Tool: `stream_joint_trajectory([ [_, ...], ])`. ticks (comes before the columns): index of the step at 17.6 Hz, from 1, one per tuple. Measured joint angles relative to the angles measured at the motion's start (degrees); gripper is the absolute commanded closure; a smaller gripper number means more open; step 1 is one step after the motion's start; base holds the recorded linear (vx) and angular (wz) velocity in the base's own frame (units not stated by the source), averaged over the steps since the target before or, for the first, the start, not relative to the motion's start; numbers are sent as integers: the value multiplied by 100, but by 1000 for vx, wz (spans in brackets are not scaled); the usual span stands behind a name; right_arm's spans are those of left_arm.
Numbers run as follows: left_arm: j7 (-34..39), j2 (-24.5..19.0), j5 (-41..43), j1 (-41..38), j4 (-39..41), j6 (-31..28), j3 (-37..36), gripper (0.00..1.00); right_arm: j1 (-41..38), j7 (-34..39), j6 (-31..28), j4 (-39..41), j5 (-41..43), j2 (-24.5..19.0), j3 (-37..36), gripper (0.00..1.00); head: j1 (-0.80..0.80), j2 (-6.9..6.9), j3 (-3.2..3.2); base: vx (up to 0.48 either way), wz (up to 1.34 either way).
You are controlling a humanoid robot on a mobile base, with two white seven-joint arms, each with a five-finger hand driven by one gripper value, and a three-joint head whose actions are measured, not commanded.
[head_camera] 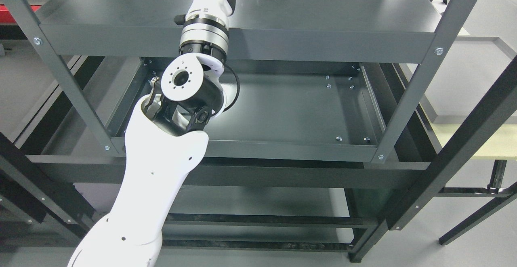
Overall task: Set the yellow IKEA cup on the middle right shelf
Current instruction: 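Open the left hand and release the cup on the shelf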
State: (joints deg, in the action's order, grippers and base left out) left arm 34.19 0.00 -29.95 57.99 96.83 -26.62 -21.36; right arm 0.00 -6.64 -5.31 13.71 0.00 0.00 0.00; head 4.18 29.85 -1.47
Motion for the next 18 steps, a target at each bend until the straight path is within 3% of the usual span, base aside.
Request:
stream_joint_trajectory([
  [3,56,0,-131,107,-176,-191,-28,43,0,0,0,0,0,0,0,1,0,0,0,0,0],
  [5,60,0,-157,156,-283,-285,-36,25,0,0,0,0,0,0,0,1,0,0,0,0,0],
  [12,11,0,87,230,-497,-464,-20,3,0,0,0,0,0,0,0,0,0,0,0,0,0],
  [18,-1,0,159,240,-521,-289,-8,1,0,0,0,0,0,0,0,1,0,0,0,0,0],
])
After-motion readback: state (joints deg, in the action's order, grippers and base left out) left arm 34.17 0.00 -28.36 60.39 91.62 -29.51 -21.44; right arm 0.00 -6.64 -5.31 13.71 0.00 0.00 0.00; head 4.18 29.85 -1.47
